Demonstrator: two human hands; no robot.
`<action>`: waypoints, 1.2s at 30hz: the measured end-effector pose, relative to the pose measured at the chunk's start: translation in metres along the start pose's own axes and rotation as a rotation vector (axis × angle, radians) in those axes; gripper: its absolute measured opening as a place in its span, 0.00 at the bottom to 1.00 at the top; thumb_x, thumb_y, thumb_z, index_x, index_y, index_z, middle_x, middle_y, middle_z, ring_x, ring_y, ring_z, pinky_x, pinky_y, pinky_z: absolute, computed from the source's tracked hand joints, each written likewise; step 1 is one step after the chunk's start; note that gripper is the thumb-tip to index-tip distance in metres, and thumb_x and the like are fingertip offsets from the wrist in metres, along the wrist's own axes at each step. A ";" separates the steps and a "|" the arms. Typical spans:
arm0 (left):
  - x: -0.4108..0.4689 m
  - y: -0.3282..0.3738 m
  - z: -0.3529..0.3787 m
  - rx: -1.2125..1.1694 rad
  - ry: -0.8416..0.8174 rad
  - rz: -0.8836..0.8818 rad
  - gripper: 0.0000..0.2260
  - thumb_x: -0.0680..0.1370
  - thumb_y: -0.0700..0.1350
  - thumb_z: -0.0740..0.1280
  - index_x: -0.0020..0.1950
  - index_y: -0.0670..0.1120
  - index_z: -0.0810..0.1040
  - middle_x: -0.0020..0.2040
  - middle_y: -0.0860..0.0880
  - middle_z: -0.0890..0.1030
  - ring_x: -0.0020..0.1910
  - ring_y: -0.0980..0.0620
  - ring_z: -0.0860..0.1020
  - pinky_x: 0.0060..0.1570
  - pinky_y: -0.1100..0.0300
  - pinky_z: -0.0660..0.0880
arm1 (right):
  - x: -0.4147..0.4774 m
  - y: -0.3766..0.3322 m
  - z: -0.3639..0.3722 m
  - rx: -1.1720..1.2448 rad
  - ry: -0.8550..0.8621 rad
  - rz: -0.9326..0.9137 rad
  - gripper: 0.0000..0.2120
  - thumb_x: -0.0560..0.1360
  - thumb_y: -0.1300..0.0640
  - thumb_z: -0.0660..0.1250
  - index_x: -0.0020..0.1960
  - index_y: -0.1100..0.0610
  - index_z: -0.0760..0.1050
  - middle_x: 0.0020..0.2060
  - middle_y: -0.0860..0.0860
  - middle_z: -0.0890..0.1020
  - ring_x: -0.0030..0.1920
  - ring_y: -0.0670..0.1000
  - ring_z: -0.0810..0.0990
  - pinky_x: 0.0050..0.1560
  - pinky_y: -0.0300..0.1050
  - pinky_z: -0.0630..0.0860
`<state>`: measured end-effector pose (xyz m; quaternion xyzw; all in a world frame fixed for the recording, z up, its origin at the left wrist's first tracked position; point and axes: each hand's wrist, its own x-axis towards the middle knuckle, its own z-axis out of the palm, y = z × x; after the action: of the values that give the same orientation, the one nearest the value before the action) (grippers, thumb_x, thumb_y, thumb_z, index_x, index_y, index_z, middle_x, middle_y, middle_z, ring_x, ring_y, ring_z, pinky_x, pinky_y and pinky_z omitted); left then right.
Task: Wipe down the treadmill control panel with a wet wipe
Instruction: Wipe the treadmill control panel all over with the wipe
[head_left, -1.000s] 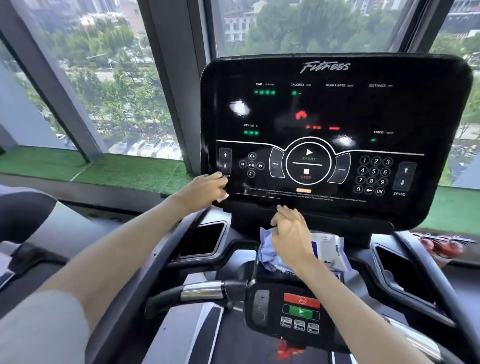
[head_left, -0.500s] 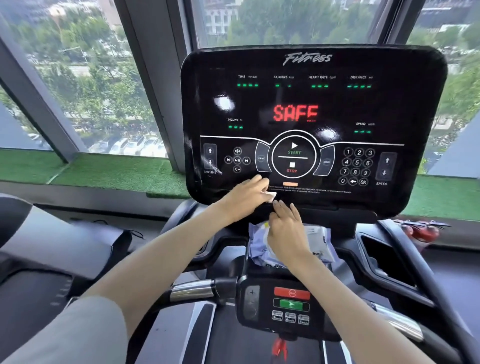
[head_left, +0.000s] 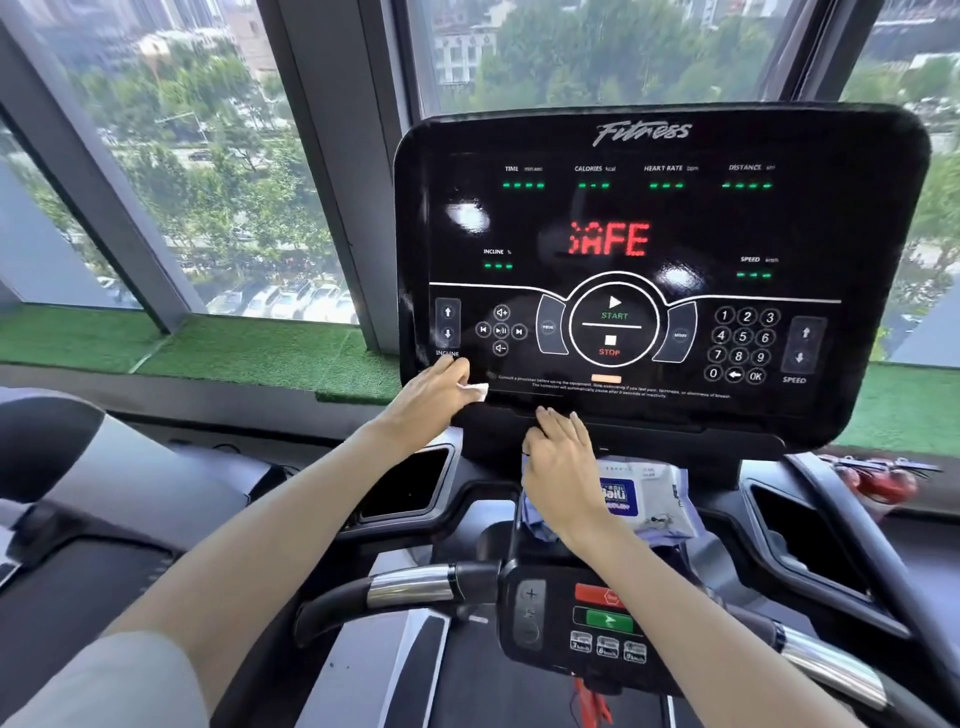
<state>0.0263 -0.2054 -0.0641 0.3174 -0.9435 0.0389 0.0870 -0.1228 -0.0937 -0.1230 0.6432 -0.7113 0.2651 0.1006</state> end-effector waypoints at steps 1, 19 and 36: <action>-0.004 -0.004 -0.002 -0.066 0.014 -0.106 0.06 0.78 0.39 0.62 0.52 0.41 0.76 0.55 0.42 0.73 0.52 0.46 0.67 0.52 0.52 0.65 | 0.002 -0.004 0.000 0.044 -0.001 -0.002 0.09 0.57 0.73 0.70 0.36 0.65 0.79 0.49 0.64 0.82 0.53 0.62 0.80 0.60 0.61 0.72; -0.072 -0.008 -0.034 -1.483 0.117 -0.643 0.12 0.78 0.34 0.62 0.59 0.40 0.79 0.55 0.42 0.81 0.51 0.48 0.80 0.52 0.55 0.78 | 0.056 -0.087 -0.017 1.199 -0.317 0.641 0.09 0.74 0.58 0.67 0.48 0.63 0.79 0.39 0.54 0.82 0.38 0.47 0.78 0.39 0.35 0.72; -0.060 -0.024 -0.037 -1.917 0.177 -0.888 0.02 0.75 0.37 0.62 0.43 0.42 0.73 0.37 0.46 0.73 0.33 0.50 0.71 0.38 0.58 0.67 | 0.067 -0.058 -0.036 1.424 -0.433 0.723 0.09 0.71 0.66 0.62 0.39 0.56 0.78 0.36 0.50 0.82 0.41 0.49 0.79 0.52 0.46 0.74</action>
<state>0.0926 -0.1839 -0.0389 0.4286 -0.3694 -0.7339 0.3758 -0.0837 -0.1349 -0.0462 0.3212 -0.5398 0.5386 -0.5615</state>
